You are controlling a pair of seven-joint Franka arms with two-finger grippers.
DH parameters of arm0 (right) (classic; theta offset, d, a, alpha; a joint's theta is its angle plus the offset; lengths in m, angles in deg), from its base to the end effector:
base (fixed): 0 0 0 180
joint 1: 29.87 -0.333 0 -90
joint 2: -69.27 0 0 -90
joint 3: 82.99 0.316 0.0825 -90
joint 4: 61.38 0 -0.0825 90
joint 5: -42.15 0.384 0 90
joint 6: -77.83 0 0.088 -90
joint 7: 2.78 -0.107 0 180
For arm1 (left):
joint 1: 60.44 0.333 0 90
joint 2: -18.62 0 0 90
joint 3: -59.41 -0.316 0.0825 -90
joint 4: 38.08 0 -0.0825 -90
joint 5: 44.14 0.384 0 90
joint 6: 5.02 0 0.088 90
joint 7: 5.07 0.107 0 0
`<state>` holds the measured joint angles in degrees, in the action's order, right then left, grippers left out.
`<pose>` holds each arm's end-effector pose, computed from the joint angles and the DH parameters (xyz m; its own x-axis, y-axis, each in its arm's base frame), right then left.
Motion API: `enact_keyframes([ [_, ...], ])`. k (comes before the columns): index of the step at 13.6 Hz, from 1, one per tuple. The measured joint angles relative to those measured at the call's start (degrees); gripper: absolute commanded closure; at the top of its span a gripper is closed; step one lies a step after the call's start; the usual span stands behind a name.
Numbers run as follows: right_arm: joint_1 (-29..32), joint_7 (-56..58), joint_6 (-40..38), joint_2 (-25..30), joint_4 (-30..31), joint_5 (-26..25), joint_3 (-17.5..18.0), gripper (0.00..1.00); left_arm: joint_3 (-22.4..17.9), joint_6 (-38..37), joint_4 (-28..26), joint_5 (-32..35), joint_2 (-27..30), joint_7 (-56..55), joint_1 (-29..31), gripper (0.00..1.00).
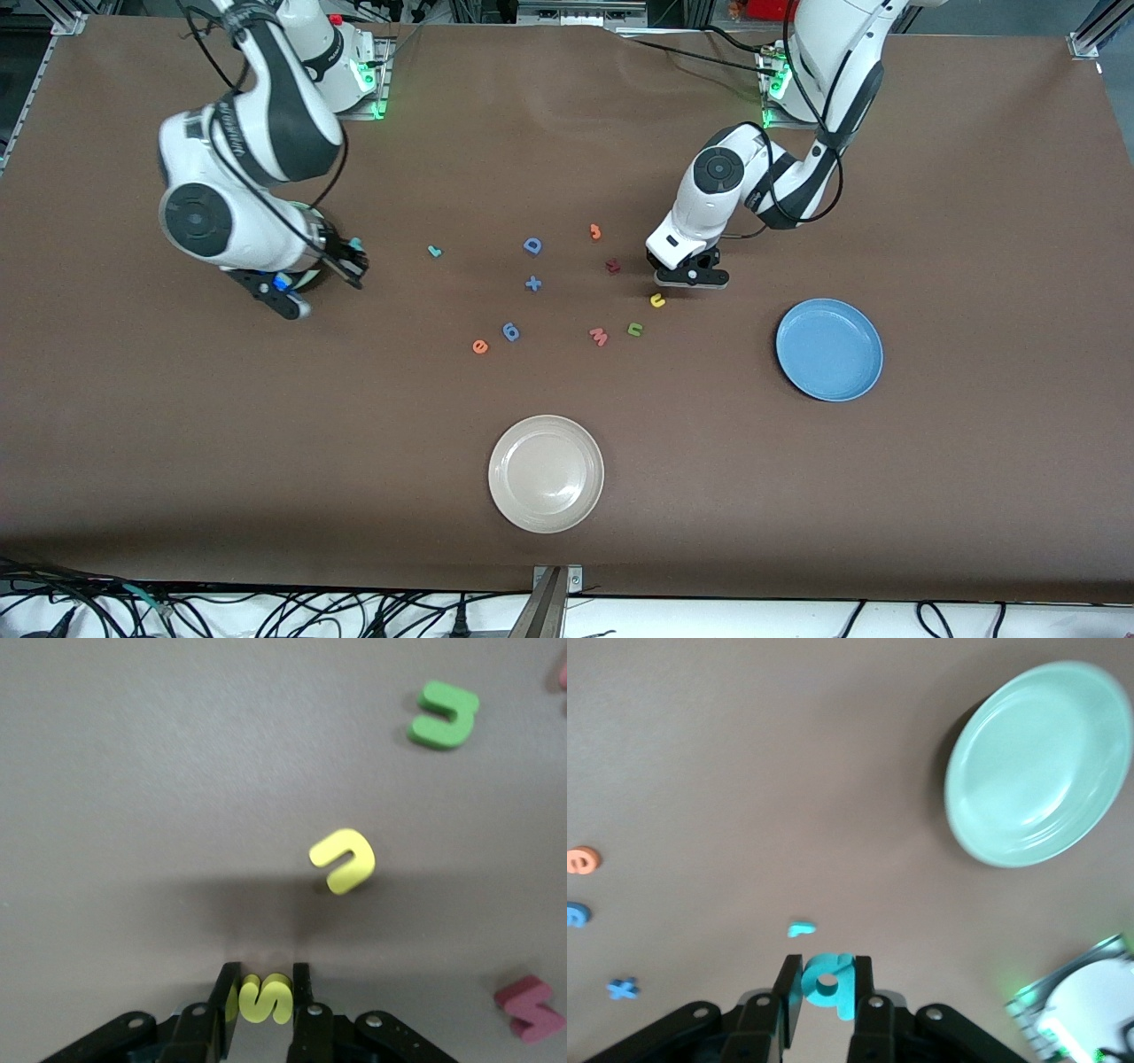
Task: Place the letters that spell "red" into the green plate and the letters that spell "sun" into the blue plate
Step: 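Carry the teal q and yellow s toward the plates with both grippers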
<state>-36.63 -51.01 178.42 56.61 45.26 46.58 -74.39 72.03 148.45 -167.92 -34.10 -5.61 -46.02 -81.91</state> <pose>0.5527 0.1552 0.3795 0.7767 -0.5605 -0.2873 -0.5340 -0.8279 0.1714 0.4379 -0.3078 0.1759 0.9998 -0.0181 -0.0023 -0.0181 -0.9998 0.0125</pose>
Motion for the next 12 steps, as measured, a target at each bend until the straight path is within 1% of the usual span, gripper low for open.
enact_keyframes([
  [3, 0.0, 12.1, -2.3, 1.5, 0.2, 0.0, -5.8, 1.0, -0.3, -9.1, 6.5, 0.4, 0.1, 1.2, 2.7, 0.91],
  [5, 0.0, 18.5, -2.9, 2.1, 1.0, 0.0, -8.9, 1.0, -0.5, -14.6, 11.2, 0.6, 0.2, 4.4, 6.0, 0.91],
  [8, 0.1, 26.9, -2.2, 3.0, 4.4, 0.0, -13.7, 1.0, -0.6, -18.9, 15.2, 0.6, 0.2, 11.6, 12.4, 0.91],
  [10, 0.1, 29.8, 1.8, 4.3, 8.9, 0.0, -15.2, 1.0, -0.7, -20.3, 16.2, 0.6, 0.2, 17.0, 16.7, 0.91],
  [12, 0.0, 31.1, 7.3, 5.7, 14.2, 0.0, -15.4, 1.0, -0.8, -20.9, 16.5, 0.6, 0.2, 22.2, 21.0, 0.91],
])
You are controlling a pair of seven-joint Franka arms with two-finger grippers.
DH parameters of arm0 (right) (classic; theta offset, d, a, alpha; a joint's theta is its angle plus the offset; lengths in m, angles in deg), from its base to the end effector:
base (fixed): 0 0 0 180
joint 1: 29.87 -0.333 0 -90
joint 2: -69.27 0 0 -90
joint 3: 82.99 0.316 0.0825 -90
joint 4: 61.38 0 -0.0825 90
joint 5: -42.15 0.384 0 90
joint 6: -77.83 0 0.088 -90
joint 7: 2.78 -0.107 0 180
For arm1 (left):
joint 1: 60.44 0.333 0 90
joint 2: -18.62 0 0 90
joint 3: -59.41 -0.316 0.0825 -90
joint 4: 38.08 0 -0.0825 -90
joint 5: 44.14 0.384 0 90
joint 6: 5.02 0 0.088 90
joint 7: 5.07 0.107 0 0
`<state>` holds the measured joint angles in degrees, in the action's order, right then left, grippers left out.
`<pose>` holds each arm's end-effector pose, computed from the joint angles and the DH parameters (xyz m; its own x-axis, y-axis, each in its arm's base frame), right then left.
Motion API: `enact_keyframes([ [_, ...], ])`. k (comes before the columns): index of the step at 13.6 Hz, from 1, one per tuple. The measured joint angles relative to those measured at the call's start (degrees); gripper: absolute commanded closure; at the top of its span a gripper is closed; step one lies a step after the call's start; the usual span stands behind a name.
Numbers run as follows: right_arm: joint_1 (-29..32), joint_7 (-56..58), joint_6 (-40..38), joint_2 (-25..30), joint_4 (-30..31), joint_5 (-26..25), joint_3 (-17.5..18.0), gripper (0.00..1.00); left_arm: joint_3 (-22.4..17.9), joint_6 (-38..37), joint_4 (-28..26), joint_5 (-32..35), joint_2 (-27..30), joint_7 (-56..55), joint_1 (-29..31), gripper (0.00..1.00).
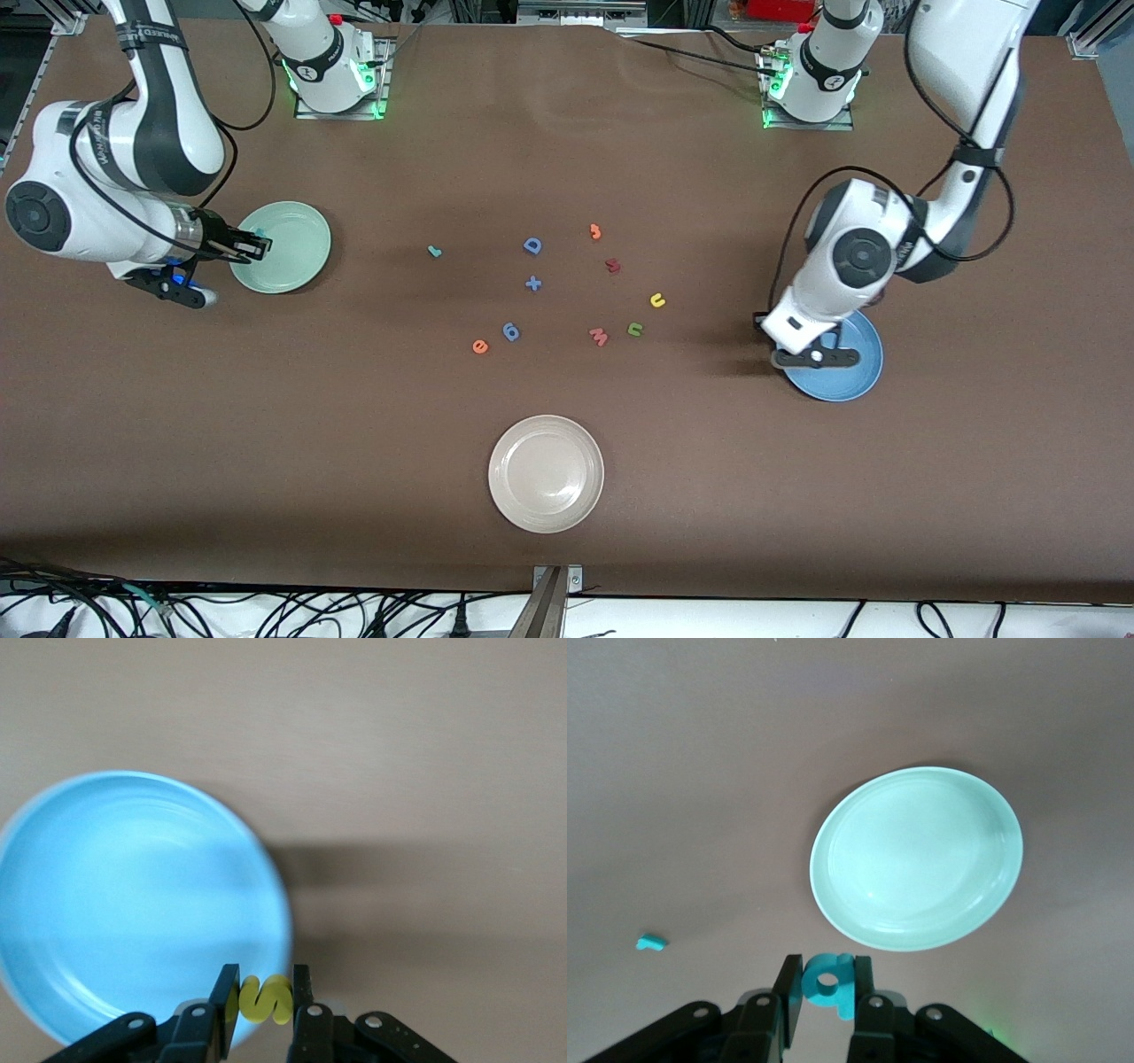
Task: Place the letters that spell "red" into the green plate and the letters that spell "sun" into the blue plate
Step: 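Carry the teal q and yellow s toward the plates with both grippers, then open both grippers to drop the q and s onto the plates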
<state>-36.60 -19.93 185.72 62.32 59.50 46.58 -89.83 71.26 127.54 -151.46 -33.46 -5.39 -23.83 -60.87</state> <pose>0.5204 0.0053 0.3363 0.8837 -0.3225 -0.3392 -0.3233 -0.9446 0.0558 0.5919 -0.1213 0.2523 0.9985 -0.0020 -0.0555 -0.0056 -0.9979 -0.0653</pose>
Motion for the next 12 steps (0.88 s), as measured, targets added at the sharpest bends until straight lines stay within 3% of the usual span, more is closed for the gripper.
enact_keyframes([
  [4, -0.1, 5.1, 11.1, 0.7, 8.9, 0.0, -2.8, 1.0, -0.1, -0.4, 0.0, 0.0, -0.9, 9.4, 7.1, 0.9],
  [7, -0.1, 6.7, 17.9, -0.1, 13.9, 0.0, -4.0, 1.0, 0.0, -0.3, 0.6, 0.1, -1.4, 13.4, 9.8, 0.8],
  [10, -0.1, 6.8, 22.4, -2.2, 16.6, 0.0, -3.9, 1.0, 0.0, -0.4, 2.0, 0.1, -1.4, 14.6, 10.5, 0.53],
  [11, -0.1, 6.9, 24.6, -3.3, 17.4, 0.0, -3.9, 1.0, 0.1, -0.4, 2.4, 0.1, -1.4, 14.6, 10.5, 0.5],
  [12, -0.2, 7.0, 26.8, -4.3, 18.1, 0.0, -3.9, 1.0, 0.2, -0.4, 2.7, 0.1, -1.4, 14.6, 10.5, 0.32],
])
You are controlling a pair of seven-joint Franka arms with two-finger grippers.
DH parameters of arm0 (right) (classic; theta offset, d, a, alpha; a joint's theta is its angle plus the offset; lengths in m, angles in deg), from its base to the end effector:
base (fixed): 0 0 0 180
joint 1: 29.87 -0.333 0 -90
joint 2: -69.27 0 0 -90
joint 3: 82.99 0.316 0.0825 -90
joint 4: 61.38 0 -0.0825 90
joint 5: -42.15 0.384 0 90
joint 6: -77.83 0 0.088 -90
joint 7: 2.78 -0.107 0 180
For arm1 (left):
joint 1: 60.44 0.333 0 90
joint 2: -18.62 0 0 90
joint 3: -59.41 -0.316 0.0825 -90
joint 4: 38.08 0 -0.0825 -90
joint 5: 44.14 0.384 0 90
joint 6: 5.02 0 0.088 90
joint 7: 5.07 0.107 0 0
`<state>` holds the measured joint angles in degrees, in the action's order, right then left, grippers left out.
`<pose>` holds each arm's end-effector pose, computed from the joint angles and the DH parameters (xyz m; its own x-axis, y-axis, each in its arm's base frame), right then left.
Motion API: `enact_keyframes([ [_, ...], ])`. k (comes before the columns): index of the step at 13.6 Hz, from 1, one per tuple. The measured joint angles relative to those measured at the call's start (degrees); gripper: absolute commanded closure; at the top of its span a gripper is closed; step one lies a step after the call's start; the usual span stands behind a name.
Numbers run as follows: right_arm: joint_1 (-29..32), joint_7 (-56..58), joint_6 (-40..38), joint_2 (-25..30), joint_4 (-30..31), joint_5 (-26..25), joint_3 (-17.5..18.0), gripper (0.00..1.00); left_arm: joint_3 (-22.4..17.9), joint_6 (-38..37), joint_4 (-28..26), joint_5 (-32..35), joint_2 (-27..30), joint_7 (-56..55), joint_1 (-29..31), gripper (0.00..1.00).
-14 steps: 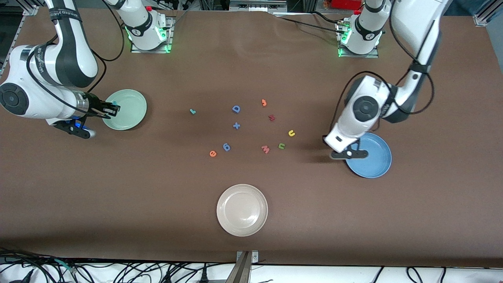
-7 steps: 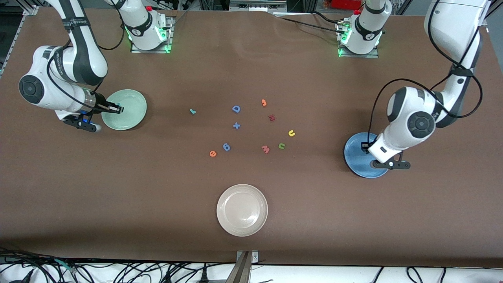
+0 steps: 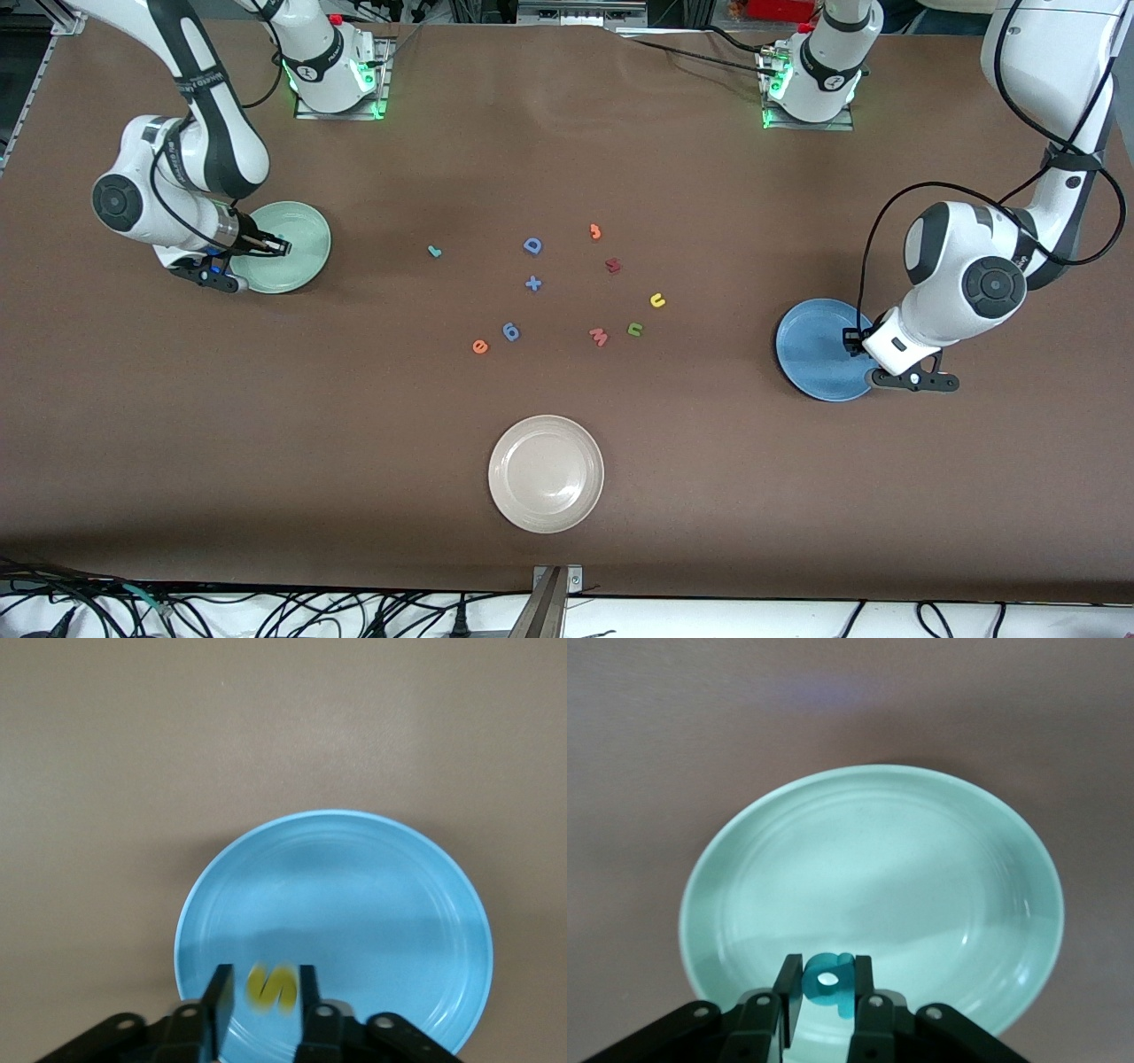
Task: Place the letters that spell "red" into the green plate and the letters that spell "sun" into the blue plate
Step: 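Open both grippers to drop the q and s onto the plates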
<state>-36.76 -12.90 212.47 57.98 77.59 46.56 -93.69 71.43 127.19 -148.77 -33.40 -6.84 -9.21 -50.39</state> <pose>0.4602 -0.0324 0.2091 0.9187 -0.2964 -0.2612 -0.2953 -0.9544 0.0445 0.6171 -0.0121 0.2558 0.9958 -0.0735 -0.0538 -0.0759 -0.9961 -0.0458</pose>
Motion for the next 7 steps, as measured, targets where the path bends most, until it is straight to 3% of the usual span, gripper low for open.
enact_keyframes([
  [1, 0.0, 0.2, 1.5, -1.0, 0.5, 0.0, 0.0, 1.0, 0.0, 0.0, 0.2, 0.0, -0.1, 0.0, 0.0, 0.23],
  [2, 0.0, 0.5, 2.2, -1.8, 0.6, 0.0, 0.0, 0.97, 0.0, 0.1, 0.6, 0.0, -0.2, -0.1, 0.0, 0.01],
  [3, 0.0, 0.7, 2.4, -2.3, 0.6, 0.0, 0.0, 0.78, 0.1, 0.1, 1.1, 0.0, -0.5, -0.2, 0.0, 0.0],
  [4, 0.0, 0.9, 2.5, -2.4, 0.6, 0.0, 0.0, 0.52, 0.1, 0.1, 1.5, 0.0, -0.8, -0.4, -0.3, 0.0],
  [5, 0.0, 1.0, 2.5, -2.5, 0.6, 0.0, 0.0, 0.18, 0.1, 0.1, 1.6, 0.0, -0.9, -2.1, -1.0, 0.0],
  [6, 0.0, 1.0, 2.6, -2.5, 0.6, 0.0, 0.0, 0.01, 0.1, 0.1, 1.6, 0.0, -1.0, -5.2, -2.2, 0.0],
  [7, 0.0, 1.0, 2.6, -2.5, 0.6, 0.0, 0.0, 0.01, 0.2, 0.1, 1.4, 0.0, -1.0, -8.7, -3.8, 0.0],
])
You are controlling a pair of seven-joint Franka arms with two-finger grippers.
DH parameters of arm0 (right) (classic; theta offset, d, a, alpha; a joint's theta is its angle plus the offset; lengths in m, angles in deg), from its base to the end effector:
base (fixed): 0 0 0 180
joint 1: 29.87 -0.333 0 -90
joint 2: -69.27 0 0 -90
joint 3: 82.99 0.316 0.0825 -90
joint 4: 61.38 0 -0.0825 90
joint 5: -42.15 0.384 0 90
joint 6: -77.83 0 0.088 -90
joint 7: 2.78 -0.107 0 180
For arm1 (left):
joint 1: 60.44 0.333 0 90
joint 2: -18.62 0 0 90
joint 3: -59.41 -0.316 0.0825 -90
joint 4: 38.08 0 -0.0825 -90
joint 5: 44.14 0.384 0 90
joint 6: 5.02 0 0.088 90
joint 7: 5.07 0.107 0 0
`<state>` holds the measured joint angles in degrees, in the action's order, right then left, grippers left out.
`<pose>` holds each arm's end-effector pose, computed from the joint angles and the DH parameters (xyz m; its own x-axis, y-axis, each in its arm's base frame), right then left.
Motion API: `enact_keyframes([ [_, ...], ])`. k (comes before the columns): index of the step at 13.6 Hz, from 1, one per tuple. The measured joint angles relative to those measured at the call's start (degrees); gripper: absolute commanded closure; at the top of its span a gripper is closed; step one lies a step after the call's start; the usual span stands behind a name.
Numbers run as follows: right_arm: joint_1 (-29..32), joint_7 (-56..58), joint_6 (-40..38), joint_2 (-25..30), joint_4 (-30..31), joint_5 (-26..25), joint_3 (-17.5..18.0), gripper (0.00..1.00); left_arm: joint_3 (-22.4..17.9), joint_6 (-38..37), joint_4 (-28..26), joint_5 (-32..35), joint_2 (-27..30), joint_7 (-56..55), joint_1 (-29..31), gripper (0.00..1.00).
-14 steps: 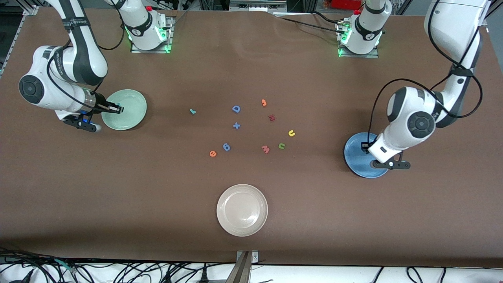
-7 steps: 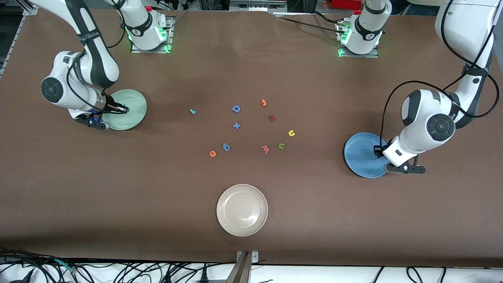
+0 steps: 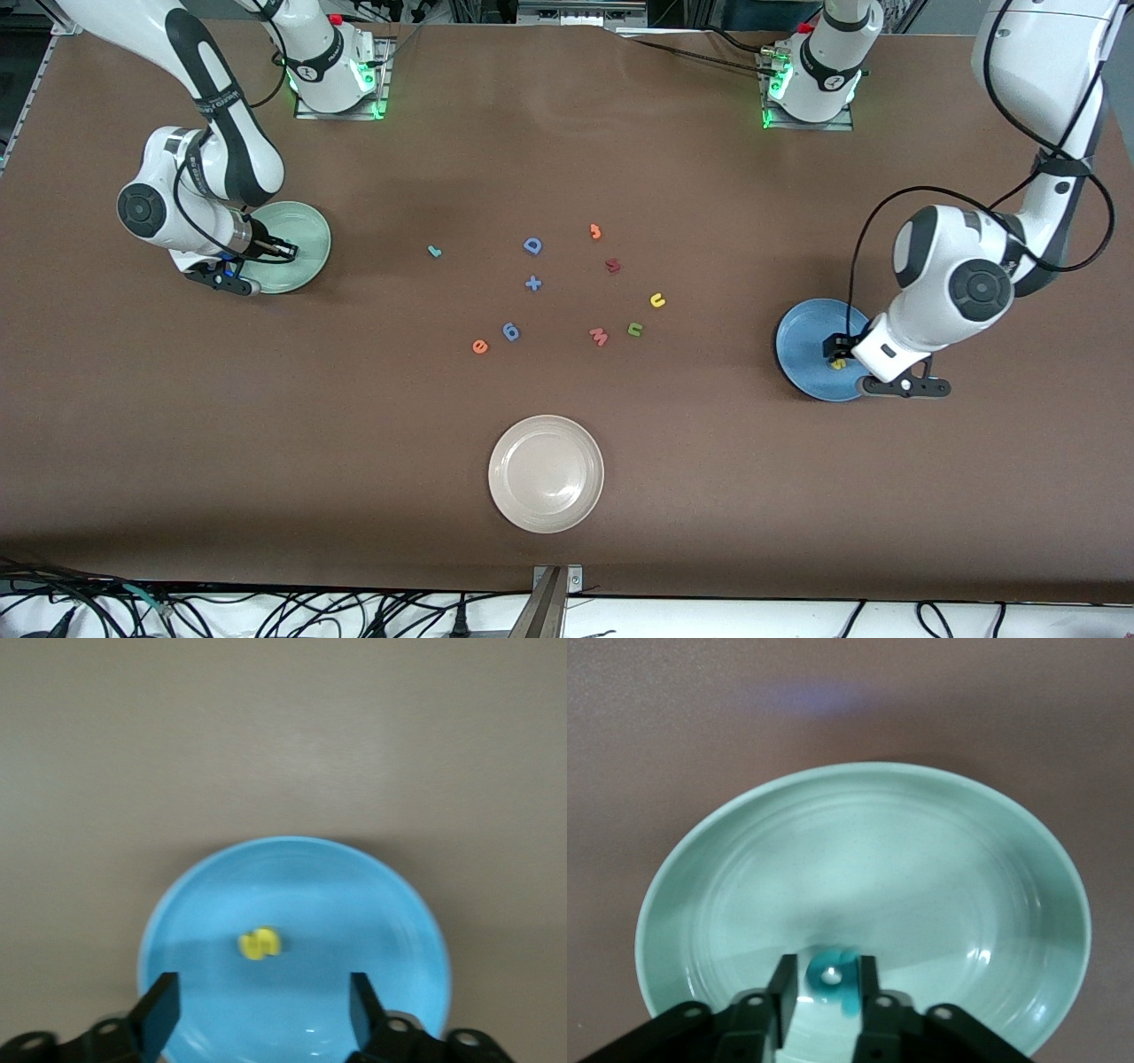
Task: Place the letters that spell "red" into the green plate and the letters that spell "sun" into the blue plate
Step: 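Open both grippers to drop the q and s onto the plates, then move the left gripper to the yellow u while the right gripper returns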
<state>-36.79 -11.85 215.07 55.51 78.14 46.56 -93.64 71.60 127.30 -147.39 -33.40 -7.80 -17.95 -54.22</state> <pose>0.4561 -0.0331 0.1892 0.9223 -0.2805 -0.2659 -0.2770 -0.9595 0.0516 0.6216 -0.0550 0.2557 0.9993 0.0113 -0.0370 0.0095 -0.9988 -0.0478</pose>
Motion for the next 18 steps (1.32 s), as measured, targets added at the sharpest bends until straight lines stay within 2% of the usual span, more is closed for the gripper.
enact_keyframes([
  [7, -0.1, 0.0, -1.4, 1.9, -0.3, 0.0, 0.1, 0.01, 1.4, 0.8, -3.1, -0.8, 1.0, -24.2, -11.1, 0.0],
  [11, -0.2, -1.0, -7.2, 7.8, -1.4, 0.0, 0.4, 0.01, 2.1, 9.9, -11.3, -4.1, 5.0, -36.0, -16.6, 0.0],
  [13, -0.2, -2.2, -9.2, 10.4, -2.3, 0.0, 2.6, 0.01, 2.2, 12.9, -13.1, -4.1, 5.8, -43.5, -19.7, 0.0],
  [18, -0.8, -6.0, -9.7, 14.4, -4.1, 0.0, 12.8, 0.01, 2.2, 15.6, -14.2, -4.1, 4.1, -53.7, -25.3, 0.0],
])
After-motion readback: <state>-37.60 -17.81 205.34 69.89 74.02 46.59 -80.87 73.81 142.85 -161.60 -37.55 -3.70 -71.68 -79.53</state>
